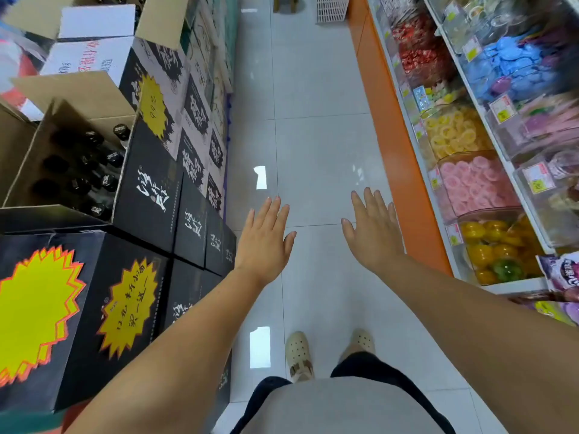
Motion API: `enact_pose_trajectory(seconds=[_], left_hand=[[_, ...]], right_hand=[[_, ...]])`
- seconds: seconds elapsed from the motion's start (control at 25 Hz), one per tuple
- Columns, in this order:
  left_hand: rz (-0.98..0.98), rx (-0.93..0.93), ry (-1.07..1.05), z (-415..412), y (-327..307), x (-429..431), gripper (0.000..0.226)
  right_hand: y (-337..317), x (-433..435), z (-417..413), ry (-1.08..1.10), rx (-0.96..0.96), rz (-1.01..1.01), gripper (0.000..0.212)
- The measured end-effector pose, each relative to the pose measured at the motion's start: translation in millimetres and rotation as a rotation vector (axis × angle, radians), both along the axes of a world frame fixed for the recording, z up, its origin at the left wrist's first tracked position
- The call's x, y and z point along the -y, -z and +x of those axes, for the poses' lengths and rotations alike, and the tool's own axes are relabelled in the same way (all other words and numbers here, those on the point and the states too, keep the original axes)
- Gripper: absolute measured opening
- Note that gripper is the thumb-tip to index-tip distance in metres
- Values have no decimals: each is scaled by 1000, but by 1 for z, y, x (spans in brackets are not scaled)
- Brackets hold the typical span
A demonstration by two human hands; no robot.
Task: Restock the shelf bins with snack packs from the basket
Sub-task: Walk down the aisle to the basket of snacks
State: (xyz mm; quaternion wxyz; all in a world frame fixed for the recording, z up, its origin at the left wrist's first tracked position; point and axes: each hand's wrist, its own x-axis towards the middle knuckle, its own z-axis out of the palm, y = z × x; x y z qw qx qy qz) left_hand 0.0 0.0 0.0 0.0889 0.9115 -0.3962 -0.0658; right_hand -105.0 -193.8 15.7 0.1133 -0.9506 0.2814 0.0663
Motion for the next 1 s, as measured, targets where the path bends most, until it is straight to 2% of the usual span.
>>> enact_pose_trajectory(seconds=[0.2, 0.4, 0.72, 1.0], left_hand=[[30, -12, 7, 28, 2, 21, 58], [65, -18, -1, 82, 5, 80, 59], [132, -42, -75, 211, -2, 209, 61], [102, -54, -139, 331, 0, 291, 61]], right_hand=[[4, 21, 24, 3, -3, -3, 59], [16, 73, 74, 14, -34, 4, 58], [20, 196, 219, -63, -83, 44, 58], [16, 283, 352, -120, -96, 35, 57]])
